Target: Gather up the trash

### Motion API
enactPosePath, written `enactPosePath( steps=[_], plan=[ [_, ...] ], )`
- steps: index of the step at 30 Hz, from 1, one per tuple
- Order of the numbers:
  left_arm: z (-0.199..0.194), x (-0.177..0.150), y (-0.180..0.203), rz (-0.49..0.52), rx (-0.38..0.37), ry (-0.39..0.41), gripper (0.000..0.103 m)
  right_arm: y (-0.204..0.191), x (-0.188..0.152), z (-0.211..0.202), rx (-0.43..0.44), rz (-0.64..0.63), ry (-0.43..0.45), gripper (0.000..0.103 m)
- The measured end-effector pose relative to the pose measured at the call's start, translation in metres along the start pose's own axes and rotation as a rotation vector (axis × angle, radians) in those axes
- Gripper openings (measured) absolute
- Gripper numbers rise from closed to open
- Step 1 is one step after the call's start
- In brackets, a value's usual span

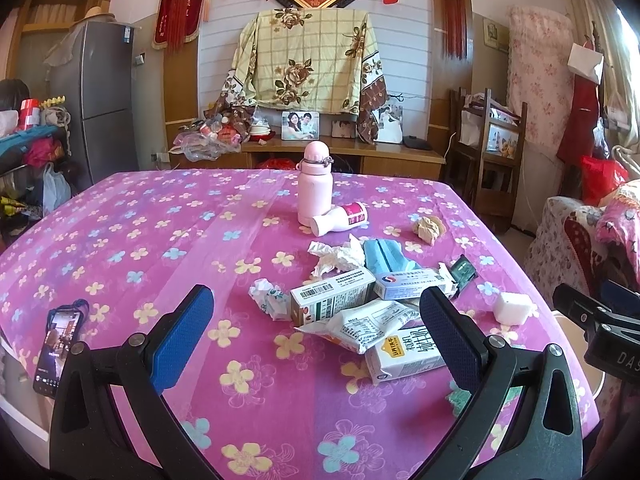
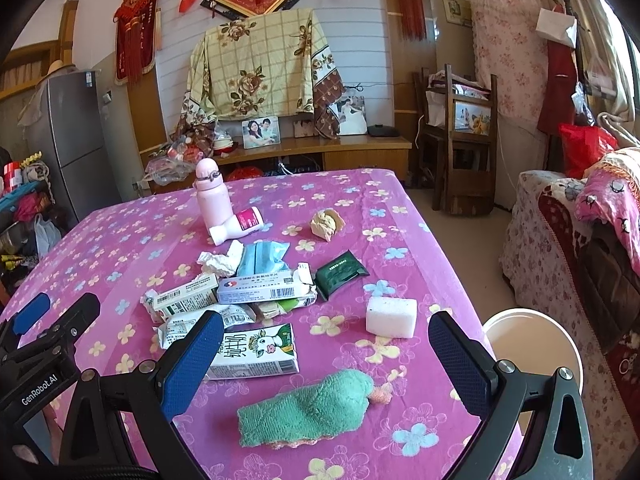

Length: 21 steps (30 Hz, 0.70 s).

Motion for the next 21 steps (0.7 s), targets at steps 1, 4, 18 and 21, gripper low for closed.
enactPosePath(
  steps=[1,4,18,21],
  plan=[
    [0.000,0.000,0.000,0.000,0.000,0.000,0.102,0.000,0.000,0.000,-0.001,-0.001,-0.002,0.102],
    [0.002,-0.002,-0.002,0.002,0.003,-0.007,0.102,0.001,-0.001,0.002,-0.002,0.002,-0.009,0.102],
    [0.034,-0.033,-0.045,0.049,-0.003,-0.136,0.102,0.039,-0.048,0.032,0.045,0.045,-0.227,0.102],
    [0.044,-0.043,-0.051,0.079,-0.003,-0.183,0.102,0.040,-0.061,0.037,0.081,0.056,-0.266,0.102]
  ],
)
Point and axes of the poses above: each gripper's, at about its wrist camera, not at the fingertips, and z roughly the way its jaws point, y to its right, x to its top, the point moved 4 cm from there along z, roughly the way its jaws point, and after that the axes turned 5 degrees about x, right-handed, at the moved point
